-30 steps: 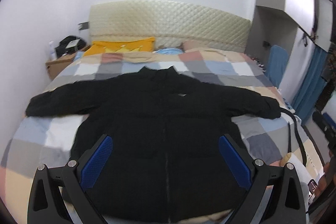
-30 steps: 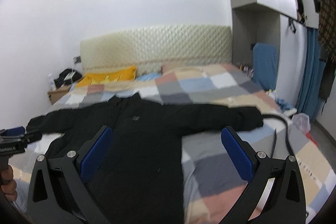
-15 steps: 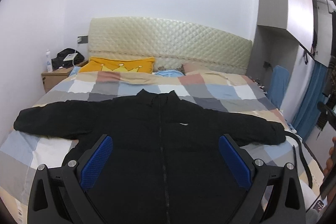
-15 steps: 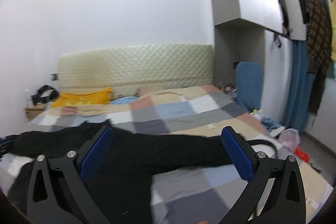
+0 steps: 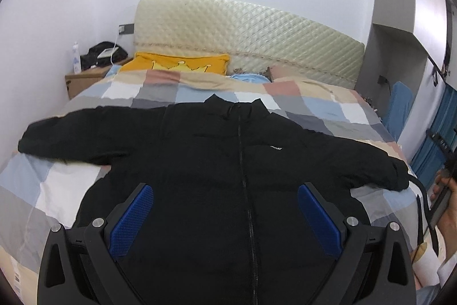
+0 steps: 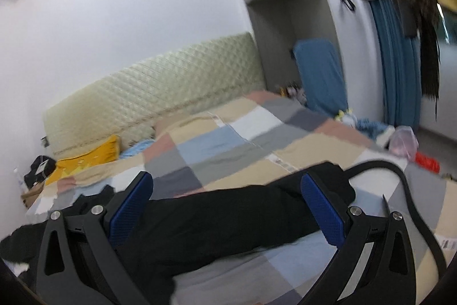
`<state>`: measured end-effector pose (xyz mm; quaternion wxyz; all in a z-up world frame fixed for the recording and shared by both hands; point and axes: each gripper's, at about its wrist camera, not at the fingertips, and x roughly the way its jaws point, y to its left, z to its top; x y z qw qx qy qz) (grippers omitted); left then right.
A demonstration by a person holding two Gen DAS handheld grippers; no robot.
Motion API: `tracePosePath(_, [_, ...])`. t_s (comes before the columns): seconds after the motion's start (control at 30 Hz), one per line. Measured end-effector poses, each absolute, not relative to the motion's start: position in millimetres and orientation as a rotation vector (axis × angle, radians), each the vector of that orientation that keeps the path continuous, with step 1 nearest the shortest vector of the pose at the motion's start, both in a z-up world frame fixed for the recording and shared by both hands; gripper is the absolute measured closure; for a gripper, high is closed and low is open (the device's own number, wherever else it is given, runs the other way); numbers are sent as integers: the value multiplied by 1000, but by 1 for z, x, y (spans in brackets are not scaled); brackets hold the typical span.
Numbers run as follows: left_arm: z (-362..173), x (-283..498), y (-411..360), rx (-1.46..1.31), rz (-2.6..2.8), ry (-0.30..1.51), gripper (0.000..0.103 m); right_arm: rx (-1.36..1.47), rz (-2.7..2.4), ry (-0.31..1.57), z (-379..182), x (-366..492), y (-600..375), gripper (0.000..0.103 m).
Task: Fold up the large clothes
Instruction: 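Reach the right gripper to the jacket sleeve cuff and grasp it, then lift the sleeve with the right gripper and carry it across the jacket body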
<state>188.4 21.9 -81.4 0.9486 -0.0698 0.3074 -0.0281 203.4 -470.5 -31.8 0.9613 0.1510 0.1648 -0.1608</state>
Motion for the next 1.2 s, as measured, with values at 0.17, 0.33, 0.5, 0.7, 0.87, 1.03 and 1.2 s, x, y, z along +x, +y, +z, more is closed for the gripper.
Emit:
tracePosePath(0.17, [-94,194,26,-145,-48,641,1,361,-381,480,-83,231,-524,0])
tracePosePath(0.33, [-113,209,31,-165,-44,671,1,609,-424,561,-146,237,-590,8])
tracePosePath(0.5, [-131,227,33,-179,-28,713,1,819,-474,584,-201,242,-631,17])
tracePosePath(0.7, [-141,236,29,-156,-36,742,1,848,-462,562,-224,257,-642,25])
tracePosePath(0.87, [-140,242,32,-113,-38,763,1,825,-426,546,-224,273,-644,50])
tracePosePath(1.03, [-132,255,35,-38,-25,750,1,728,-380,535,-212,289,-625,67])
tracePosePath(1.2, [-134,254,40,-24,-9,736,1,680,-372,474,-188,285,-614,98])
